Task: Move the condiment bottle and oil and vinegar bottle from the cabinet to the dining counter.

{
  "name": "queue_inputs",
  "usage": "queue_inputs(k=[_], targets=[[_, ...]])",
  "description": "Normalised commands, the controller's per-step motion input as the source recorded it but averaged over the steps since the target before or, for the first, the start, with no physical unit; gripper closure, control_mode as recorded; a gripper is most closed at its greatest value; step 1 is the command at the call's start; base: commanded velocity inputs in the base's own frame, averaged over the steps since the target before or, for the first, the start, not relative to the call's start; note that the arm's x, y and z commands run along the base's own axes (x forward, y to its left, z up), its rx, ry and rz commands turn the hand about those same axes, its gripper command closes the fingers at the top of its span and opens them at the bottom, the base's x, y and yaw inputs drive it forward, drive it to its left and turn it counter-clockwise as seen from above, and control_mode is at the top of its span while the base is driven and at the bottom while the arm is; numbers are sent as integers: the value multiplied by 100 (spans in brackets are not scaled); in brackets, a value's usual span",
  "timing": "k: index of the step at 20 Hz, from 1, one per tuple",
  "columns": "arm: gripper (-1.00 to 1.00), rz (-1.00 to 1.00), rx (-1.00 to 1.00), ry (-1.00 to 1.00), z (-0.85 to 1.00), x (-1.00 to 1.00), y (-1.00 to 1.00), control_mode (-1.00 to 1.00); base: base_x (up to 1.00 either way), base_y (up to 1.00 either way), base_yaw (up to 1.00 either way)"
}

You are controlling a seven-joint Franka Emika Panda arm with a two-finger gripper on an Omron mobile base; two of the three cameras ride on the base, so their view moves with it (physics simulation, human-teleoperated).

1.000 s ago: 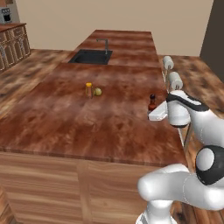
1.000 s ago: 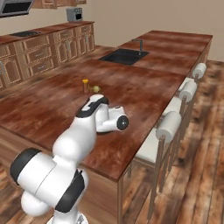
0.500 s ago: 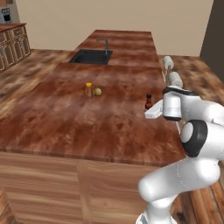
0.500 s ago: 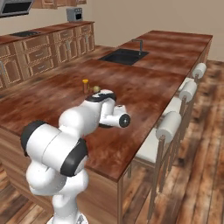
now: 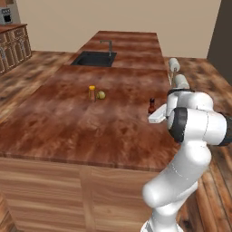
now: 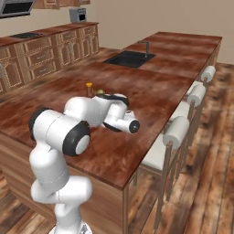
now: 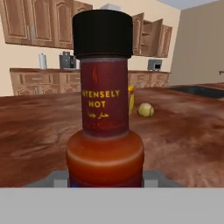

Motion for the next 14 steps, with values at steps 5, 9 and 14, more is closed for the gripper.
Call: queue_inputs(k=[5,9,14], targets=[[100,2,0,0,-29,30,-4,-100,0,0,0],[100,3,0,0,-33,34,0,-100,0,0,0],[100,4,0,0,-28,34,0,-100,0,0,0]])
